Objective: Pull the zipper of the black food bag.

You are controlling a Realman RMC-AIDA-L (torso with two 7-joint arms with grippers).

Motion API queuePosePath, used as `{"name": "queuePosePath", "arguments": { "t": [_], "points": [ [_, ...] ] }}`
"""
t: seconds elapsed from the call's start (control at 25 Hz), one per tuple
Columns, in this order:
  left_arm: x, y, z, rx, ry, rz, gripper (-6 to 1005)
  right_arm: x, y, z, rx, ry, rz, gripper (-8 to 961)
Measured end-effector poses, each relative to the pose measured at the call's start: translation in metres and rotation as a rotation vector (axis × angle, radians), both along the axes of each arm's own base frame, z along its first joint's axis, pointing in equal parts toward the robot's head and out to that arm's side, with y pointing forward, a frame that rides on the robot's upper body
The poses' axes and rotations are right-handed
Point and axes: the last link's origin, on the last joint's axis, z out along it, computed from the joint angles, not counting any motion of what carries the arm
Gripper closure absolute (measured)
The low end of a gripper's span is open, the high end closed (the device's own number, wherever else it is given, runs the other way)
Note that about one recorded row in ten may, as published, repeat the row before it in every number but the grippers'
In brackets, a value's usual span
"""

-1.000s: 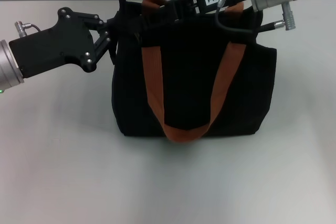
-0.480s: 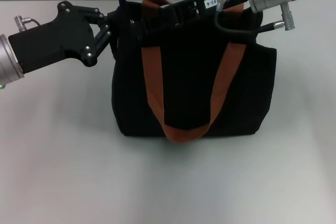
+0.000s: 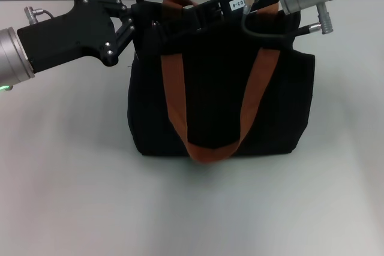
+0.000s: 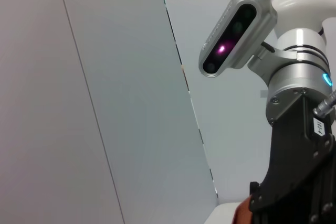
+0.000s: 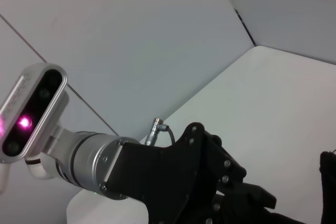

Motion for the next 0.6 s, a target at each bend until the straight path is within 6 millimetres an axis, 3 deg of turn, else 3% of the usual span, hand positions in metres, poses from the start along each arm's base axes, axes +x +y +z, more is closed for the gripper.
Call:
{"name": "queuePosePath", "arguments": {
  "t": [0.6],
  "points": [
    [-0.0027,-0.0005,0.0007,0.005,-0.001,0.012,966,-0.0005,0.0006,0.0013,0.006,-0.002,0.006,614]
  ]
}}
